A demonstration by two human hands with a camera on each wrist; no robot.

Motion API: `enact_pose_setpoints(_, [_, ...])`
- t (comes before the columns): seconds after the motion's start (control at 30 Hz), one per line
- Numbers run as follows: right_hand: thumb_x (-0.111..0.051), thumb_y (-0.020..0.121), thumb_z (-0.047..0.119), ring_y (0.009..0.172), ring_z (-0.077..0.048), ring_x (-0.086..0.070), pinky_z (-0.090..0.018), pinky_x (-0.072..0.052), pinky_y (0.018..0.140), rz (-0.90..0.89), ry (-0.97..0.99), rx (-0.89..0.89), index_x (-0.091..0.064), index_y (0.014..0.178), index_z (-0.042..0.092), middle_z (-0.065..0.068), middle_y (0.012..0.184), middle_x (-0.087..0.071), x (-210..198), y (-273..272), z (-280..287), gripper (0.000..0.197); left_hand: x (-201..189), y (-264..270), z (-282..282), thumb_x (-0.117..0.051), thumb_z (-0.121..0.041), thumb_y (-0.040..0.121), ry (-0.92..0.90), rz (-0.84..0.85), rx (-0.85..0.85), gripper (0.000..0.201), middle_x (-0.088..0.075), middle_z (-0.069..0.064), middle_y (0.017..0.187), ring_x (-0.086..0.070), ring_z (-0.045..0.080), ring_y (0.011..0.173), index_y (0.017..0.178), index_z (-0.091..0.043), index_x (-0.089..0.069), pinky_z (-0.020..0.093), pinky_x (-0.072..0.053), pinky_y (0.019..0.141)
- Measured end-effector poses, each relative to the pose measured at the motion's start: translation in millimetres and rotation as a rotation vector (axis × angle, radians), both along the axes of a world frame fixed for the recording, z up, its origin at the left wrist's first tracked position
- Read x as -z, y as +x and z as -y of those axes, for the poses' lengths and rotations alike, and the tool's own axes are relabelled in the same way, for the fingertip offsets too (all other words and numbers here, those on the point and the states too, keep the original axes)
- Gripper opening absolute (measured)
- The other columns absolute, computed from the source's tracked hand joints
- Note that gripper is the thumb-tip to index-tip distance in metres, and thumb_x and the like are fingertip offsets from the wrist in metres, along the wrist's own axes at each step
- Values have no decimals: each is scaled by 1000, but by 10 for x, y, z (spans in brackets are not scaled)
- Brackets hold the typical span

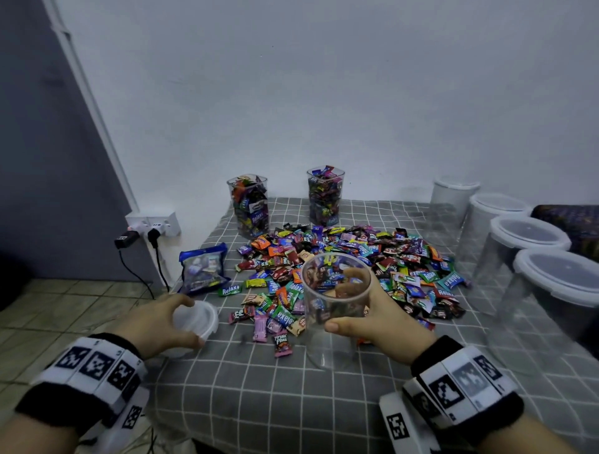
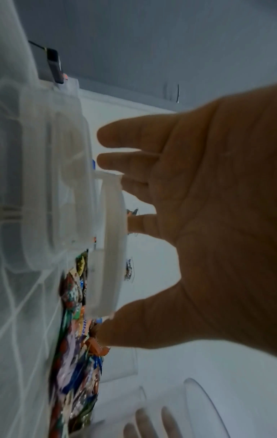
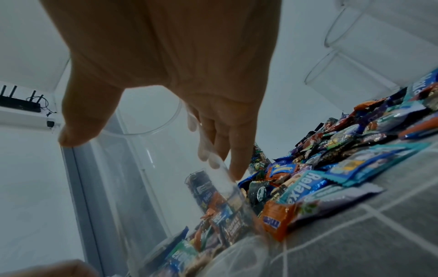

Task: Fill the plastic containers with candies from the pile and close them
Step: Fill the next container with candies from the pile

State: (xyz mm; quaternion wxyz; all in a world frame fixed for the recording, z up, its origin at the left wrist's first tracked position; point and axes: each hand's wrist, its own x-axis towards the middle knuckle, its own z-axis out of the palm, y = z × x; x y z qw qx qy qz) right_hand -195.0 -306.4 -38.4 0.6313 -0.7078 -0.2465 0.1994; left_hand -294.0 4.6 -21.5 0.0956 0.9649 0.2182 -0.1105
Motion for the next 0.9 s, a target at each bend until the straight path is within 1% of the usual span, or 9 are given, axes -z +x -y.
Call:
enact_pose_setpoints(0.1, [-83, 56, 14, 114, -14, -56, -18, -50, 89, -8, -13, 9, -28, 133, 21, -11, 128, -46, -21, -13, -7, 96, -6, 24, 0, -68, -57, 72, -4, -17, 18, 67, -40, -3, 138, -48, 16, 113, 129, -34, -40, 26, -39, 86])
enact_pose_setpoints(0.2, [-83, 61, 6, 116, -12, -53, -22, -47, 96, -14, -32, 15, -24, 136, 21, -8, 129, -44, -53, -23, -17, 96, -48, 62, 4, -66, -59, 74, 4, 11, 56, 65, -21, 2, 153, -35, 20, 133, 129, -34, -41, 30, -34, 101])
enact_pose_setpoints(0.27, [-80, 64, 7, 115, -4, -51, -16, -45, 94, 14, -83, -26, -20, 138, 24, 1, 128, -44, -74, -15, 10, 97, -117, 86, 37, -62, -64, 73, 1, 60, 92, 70, -19, 0, 153, -32, 19, 136, 132, -33, -42, 31, -32, 102])
enact_pose_setpoints(0.37, [-80, 70, 10, 112, 9, -44, 0, -33, 89, 174, -343, -120, -19, 132, 32, 18, 125, -43, -113, 32, 113, 89, -263, 146, 166, -42, -95, 41, -67, 132, 169, 108, -27, -8, 151, -39, 13, 129, 131, -35, -45, 30, -36, 99])
enact_pose_setpoints(0.43, [-78, 73, 16, 120, -4, -42, -13, -35, 100, 286, -511, -129, -29, 133, 29, 11, 131, -43, -127, 107, 196, 79, -312, 218, 269, -21, -104, 22, -108, 157, 210, 129, -36, -10, 145, -43, 9, 122, 128, -35, -47, 29, -38, 97])
enact_pose_setpoints(0.53, [-73, 77, 31, 132, -14, -32, -36, -31, 111, 364, -715, -34, -25, 146, 23, 1, 147, -33, -121, 286, 293, 85, -337, 395, 461, -35, -98, 45, -180, 183, 237, 105, -47, -13, 128, -47, 6, 107, 126, -32, -48, 27, -39, 91])
enact_pose_setpoints(0.63, [-67, 82, 37, 134, -20, -29, -35, -30, 109, 414, -886, 130, -20, 147, 18, -4, 149, -29, -152, 463, 355, 82, -266, 674, 564, -56, -62, 78, -221, 178, 217, 63, -47, -5, 138, -47, 14, 117, 131, -30, -45, 28, -36, 96])
enact_pose_setpoints(0.77, [-63, 84, 44, 136, -24, -27, -36, -29, 110, 418, -1008, 268, -21, 146, 15, -7, 148, -28, -137, 723, 394, 80, -170, 1083, 669, -59, -56, 81, -208, 165, 180, 65, -46, 0, 141, -49, 19, 120, 136, -28, -40, 30, -39, 97])
enact_pose_setpoints(0.9, [-61, 83, 50, 141, -27, -20, -42, -25, 114, 408, -1072, 350, -17, 148, 15, -8, 154, -19, -55, 1012, 381, 86, -17, 1435, 705, -68, -55, 74, -221, 139, 174, 88, -31, 1, 150, -37, 20, 133, 145, -23, -27, 36, -35, 106])
